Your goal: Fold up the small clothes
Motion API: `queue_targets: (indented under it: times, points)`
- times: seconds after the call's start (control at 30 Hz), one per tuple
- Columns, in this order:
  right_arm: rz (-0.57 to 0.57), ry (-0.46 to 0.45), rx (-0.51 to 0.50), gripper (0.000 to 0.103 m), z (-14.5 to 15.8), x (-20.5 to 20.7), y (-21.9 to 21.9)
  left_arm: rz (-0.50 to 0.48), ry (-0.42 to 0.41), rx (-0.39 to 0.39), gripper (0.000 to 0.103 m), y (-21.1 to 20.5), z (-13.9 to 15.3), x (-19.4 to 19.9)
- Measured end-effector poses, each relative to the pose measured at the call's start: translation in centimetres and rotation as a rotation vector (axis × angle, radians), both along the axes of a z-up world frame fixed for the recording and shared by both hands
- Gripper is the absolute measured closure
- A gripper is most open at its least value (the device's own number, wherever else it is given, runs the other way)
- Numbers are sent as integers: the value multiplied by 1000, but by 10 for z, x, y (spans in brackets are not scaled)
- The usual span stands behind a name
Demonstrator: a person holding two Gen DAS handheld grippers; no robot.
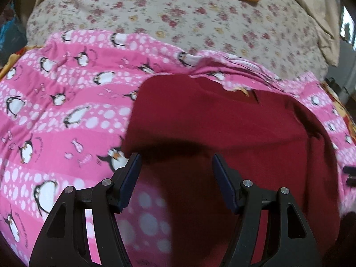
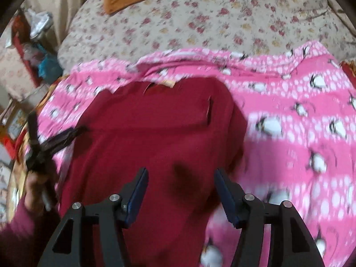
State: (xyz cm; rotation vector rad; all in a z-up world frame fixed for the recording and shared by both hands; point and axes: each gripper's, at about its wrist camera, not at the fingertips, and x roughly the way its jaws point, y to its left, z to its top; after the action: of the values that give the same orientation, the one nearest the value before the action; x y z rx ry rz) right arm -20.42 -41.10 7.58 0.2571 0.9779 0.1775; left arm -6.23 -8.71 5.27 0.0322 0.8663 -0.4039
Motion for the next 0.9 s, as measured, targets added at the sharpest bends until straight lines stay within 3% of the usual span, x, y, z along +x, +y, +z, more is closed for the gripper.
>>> queue_targets:
  times: [0.17,0.37,0.47,0.5,0.53,0.67,0.77,0.9]
  points:
    - [134,44,49,44,-15,-50,23,-48,-4,15,37,-10,12,-24]
    - [165,106,120,44,-44,-69,42,-92,-5,-32,37,-9,31,-57]
    - [154,108,125,45,-54,-63,52,-96,-11,-43,37,-1,40,-72]
    - [157,101,123,50,-55,-61,56,-95,-17,-42,37,4,43,-77]
    - [170,91,112,54,-53,-57,62,-92,-20,-42,37,7,44,-80]
    - [218,34,118,56,-35,-39,80,-57,-26,-55,37,29,53,-84]
    - [248,-7,179,57,-21,-12,92,-26,-27,-73,37,43,56,-84]
    - [216,9,262,57,-24,36,107,13,0,-115,37,58,55,-82]
